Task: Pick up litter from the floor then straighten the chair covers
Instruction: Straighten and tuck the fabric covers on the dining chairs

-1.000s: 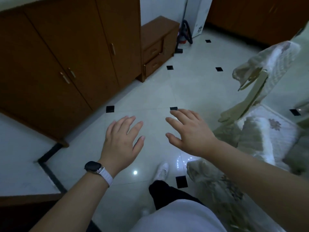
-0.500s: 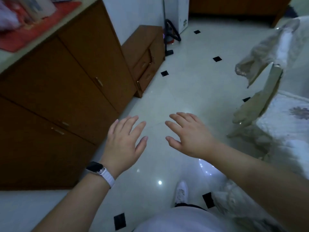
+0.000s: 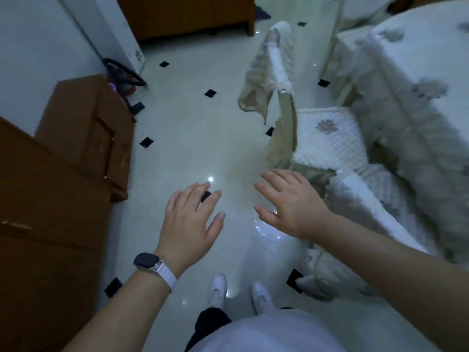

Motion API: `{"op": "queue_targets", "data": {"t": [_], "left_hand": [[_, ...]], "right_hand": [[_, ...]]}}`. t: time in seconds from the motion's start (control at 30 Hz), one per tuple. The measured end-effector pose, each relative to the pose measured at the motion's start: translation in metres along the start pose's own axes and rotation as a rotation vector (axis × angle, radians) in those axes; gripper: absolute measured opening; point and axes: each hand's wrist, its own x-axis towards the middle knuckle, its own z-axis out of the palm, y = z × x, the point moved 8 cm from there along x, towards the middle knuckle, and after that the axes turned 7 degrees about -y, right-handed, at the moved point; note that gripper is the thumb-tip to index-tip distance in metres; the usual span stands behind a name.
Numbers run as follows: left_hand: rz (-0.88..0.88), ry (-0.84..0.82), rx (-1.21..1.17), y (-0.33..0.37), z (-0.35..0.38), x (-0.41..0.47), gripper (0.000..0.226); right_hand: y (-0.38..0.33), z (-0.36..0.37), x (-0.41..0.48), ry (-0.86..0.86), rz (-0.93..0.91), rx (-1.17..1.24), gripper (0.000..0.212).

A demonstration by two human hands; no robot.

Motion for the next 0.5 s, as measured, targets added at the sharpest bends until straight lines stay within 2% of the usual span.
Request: {"op": "queue_targets", "data": {"t": [0.13, 0.27, 0.5], "left_hand": [[0.177, -0.004, -0.084, 0.004, 0.009, 0.04, 0.04], [0.365, 0.003, -0.146, 0.012, 0.009, 0.072, 0.039], [0.583, -0.038, -0.254, 0.036, 0.02, 0.092, 0.04]], "right_hand": [[0.022, -0.005, -0.018, -0.035, 0.215, -0.072, 0.046], [0.023, -0.016, -0.035, 0.035, 0.383, -0.109, 0.045], [0.013, -0.029, -0.07, 0.027, 0.663, -0.175, 0.05]]}}
